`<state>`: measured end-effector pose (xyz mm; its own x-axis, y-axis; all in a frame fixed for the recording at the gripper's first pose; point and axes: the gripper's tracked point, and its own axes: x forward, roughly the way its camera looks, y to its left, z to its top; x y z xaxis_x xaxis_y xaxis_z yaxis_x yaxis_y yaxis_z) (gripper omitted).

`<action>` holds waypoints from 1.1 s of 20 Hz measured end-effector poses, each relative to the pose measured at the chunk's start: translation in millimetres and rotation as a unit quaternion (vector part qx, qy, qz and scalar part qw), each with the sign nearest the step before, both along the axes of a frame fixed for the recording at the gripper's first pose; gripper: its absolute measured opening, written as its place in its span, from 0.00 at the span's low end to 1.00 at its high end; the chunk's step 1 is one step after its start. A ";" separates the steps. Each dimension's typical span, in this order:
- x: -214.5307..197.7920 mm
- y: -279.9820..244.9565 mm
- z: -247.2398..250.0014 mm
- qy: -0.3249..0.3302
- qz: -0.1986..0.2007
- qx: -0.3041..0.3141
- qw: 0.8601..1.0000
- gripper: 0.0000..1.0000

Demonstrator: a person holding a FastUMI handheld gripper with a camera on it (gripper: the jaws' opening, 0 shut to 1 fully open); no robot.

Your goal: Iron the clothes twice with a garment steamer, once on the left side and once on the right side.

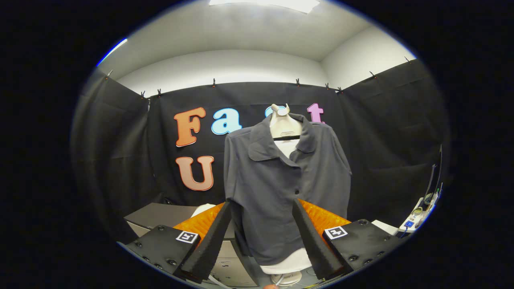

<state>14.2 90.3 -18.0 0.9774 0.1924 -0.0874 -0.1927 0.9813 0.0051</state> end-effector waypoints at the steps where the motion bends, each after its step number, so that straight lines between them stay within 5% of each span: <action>1: 5.1 8.1 0.7 0.001 0.006 -0.005 1.000 0.98; 10: 37.9 111.0 -17.7 0.043 0.086 -0.025 0.995 0.98; 22: 84.7 239.7 -106.2 0.153 0.152 -0.052 0.975 0.98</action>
